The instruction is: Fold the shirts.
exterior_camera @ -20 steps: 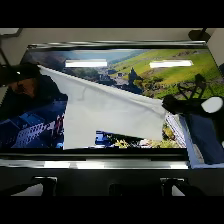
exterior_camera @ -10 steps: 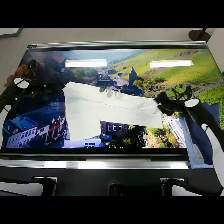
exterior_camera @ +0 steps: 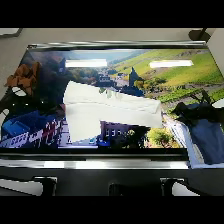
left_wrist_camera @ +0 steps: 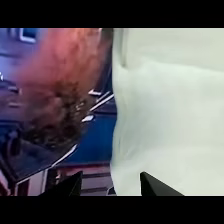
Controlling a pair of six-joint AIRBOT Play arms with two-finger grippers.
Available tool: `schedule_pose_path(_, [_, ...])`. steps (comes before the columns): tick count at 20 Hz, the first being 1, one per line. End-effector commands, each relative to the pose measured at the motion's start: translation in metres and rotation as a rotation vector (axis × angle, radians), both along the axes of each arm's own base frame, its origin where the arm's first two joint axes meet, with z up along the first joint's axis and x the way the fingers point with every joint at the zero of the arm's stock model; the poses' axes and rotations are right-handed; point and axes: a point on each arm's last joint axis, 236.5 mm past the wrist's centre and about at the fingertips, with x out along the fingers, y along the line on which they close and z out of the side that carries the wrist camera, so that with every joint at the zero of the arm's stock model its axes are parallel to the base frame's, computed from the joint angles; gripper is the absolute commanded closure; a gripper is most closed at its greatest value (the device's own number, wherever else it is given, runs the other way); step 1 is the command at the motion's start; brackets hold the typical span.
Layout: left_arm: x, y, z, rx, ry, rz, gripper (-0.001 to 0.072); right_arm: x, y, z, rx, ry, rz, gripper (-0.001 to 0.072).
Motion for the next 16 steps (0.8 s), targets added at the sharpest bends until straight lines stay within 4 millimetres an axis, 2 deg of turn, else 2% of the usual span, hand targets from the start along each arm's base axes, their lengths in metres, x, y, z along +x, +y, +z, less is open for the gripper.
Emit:
schedule_pose_path(1, [-0.023,-0.027,-0.025,-0.112,0.11,0.013,0.0255,-0.03,-0.005,-0.009,-0.014,0.1,0.054,0.0222])
schedule_pose_path(3, [-0.024,-0.036,-0.035,-0.117,0.13,0.003,0.0256,-0.03,-0.005,-0.009,-0.016,0.096,0.064,0.0222])
schedule_pose_path(6, [-0.013,-0.039,-0.045,-0.093,0.098,0.013,0.0268,-0.031,-0.004,-0.011,-0.016,0.099,0.072,0.0222])
schedule_pose_path(7, [-0.008,-0.039,-0.046,-0.083,0.076,0.02,0.0353,-0.035,-0.001,-0.015,-0.01,0.107,0.081,0.0222])
schedule_pose_path(9, [-0.002,-0.04,-0.046,-0.073,0.053,0.026,0.0609,-0.045,0.005,-0.027,0.01,0.13,0.087,0.0222])
schedule_pose_path(10, [-0.001,-0.04,-0.046,-0.071,0.049,0.028,0.0681,-0.046,0.011,-0.034,0.033,0.127,0.072,0.0222])
schedule_pose_path(16, [-0.003,-0.043,-0.043,-0.077,0.056,0.016,0.0681,-0.031,0.036,-0.058,0.186,0.105,0.008,0.0222])
